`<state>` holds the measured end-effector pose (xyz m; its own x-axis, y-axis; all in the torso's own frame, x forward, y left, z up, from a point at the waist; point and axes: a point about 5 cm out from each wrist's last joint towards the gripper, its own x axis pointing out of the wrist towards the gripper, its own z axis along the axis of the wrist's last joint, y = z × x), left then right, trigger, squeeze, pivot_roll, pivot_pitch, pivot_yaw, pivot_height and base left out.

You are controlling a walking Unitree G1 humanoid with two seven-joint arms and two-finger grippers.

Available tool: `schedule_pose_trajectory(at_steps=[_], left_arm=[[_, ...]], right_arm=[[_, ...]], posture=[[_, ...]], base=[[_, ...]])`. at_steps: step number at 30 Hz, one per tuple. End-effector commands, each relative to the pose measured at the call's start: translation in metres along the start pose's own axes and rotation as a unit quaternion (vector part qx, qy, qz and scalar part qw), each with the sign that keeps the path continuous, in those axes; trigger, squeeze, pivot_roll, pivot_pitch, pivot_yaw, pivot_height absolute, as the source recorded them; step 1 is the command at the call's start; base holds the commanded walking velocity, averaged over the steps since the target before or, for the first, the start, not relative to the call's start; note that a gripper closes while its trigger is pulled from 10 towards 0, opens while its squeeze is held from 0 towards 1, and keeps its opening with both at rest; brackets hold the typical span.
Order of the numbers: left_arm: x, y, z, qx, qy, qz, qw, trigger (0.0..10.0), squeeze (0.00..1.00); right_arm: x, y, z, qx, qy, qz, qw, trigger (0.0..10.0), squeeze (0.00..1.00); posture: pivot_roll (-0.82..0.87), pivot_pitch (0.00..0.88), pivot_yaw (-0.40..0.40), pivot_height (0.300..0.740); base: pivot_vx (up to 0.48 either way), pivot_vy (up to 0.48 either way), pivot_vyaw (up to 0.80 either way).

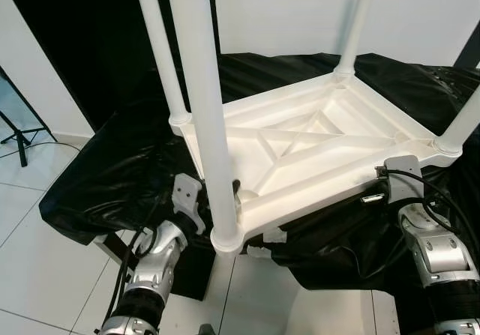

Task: Building children table

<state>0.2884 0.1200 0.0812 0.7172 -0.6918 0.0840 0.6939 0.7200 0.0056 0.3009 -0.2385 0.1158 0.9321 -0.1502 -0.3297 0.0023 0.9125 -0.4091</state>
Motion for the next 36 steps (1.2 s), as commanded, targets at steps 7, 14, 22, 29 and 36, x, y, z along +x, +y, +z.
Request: schedule_pose_trajectory(at_steps=[7,14,22,29,36], left_arm=[[0.002,-0.022,-0.014,-0.006,0.026,-0.093,0.995,10.0,0.00],[0.002,-0.025,-0.013,-0.006,0.021,-0.098,0.995,10.0,0.00],[0.005,-0.033,-0.012,-0.013,0.010,-0.106,0.994,10.0,0.00],[0.009,-0.038,-0.010,-0.023,-0.003,-0.113,0.993,10.0,0.00],[0.013,-0.044,-0.007,-0.025,-0.013,-0.123,0.992,10.0,0.00]], right_arm=[[0.035,0.000,0.027,-0.041,-0.037,0.024,0.998,10.0,0.00],[0.051,-0.008,0.042,-0.051,-0.048,0.023,0.997,10.0,0.00],[0.062,-0.003,0.045,-0.034,-0.049,0.030,0.998,10.0,0.00],[0.065,0.014,0.046,0.003,-0.053,0.055,0.997,10.0,0.00],[0.061,0.043,0.036,0.071,-0.050,0.085,0.993,10.0,0.00]], posture=[[-0.01,0.008,0.040,0.740],[0.01,0.002,0.039,0.740],[0.02,0.000,0.039,0.740],[0.01,0.000,0.037,0.740],[0.01,0.000,0.032,0.740]], base=[[0.000,0.000,0.00],[0.000,0.000,0.00],[0.000,0.000,0.00],[0.000,0.000,0.00],[0.000,0.000,0.00]])
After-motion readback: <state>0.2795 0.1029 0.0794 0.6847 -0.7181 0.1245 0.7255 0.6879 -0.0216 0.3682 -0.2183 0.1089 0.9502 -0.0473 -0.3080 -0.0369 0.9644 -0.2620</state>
